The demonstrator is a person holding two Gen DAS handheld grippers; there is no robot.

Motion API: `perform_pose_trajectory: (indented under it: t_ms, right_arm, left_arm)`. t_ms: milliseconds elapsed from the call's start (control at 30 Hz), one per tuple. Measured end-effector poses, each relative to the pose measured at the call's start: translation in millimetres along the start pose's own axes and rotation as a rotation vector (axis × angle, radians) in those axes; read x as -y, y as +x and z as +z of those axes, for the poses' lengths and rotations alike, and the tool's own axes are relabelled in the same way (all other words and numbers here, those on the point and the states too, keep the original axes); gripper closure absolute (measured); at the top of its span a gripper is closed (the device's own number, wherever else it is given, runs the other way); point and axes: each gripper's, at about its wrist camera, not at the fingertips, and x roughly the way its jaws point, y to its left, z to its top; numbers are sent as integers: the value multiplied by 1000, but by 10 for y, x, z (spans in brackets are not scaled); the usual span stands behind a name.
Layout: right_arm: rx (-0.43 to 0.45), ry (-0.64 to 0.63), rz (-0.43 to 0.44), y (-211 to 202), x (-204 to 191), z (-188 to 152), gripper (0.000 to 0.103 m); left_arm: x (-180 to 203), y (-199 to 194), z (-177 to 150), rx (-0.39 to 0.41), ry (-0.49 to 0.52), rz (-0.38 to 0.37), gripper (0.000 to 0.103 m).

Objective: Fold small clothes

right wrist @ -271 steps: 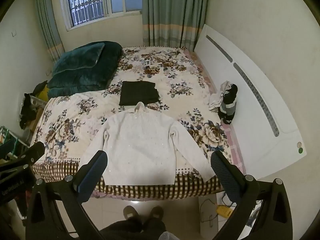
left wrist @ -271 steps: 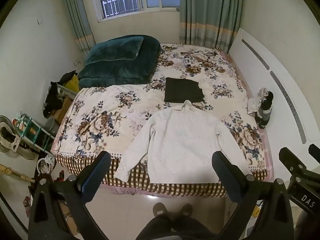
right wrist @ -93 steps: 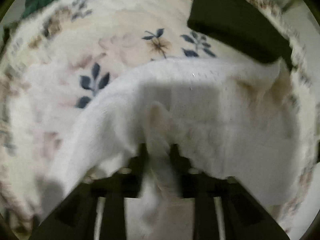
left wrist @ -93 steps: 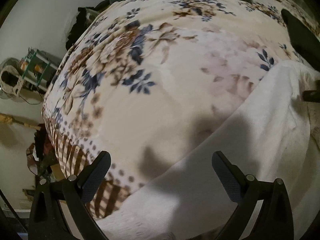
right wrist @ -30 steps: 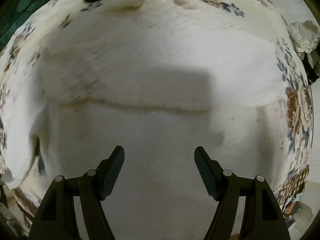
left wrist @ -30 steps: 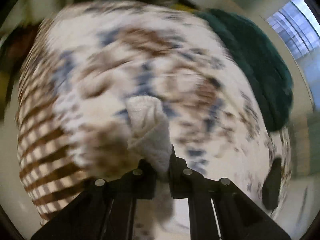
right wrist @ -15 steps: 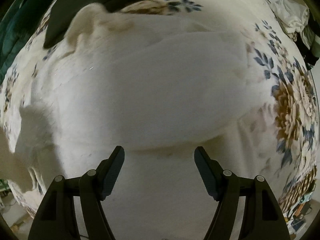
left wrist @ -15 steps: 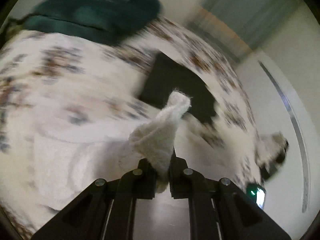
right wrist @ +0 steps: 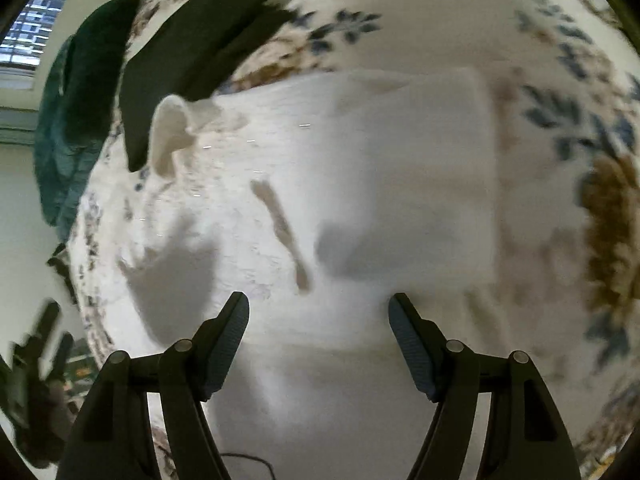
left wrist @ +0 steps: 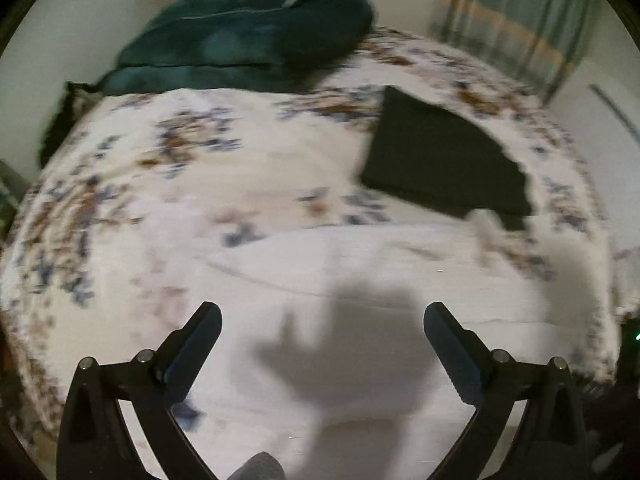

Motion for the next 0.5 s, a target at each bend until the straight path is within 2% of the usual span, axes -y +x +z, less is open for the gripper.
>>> perform_pose_trajectory:
  t_ms: [33,100,200,233,267,300,400,500]
  right_arm:
    - [-1,-8,6,233,-198,71,29]
    - [-9,-41,-36,652,-447,296,29]
    - [-59,-59,-60,970,-591,421,29]
    - [-50,-78,-70,1006,-669,431,42]
    - [-37,-109,-93,1072,-770,463,82]
    - [-20,-135,-126,1036,-835,454,94]
    - [57,-145,-128,742,-927,429,94]
    - [140,-138,-134,278,-876,423,94]
  left_arm:
    - [-126,33,-7,-13,-10,36,0]
    - [-269,70,-44,-23,-15,84,0]
    - [-420,77,-60,-23,-17,150,0]
    - [-467,87,-57,-23,-22,163,0]
    - [-493,94,-56,-24,-27,171,0]
    - [-515,112,-48,-28,-32,174,0]
    - [-608,85,-36,-36,-68,183,0]
    - [-640,38,24,-20,-93,182,0]
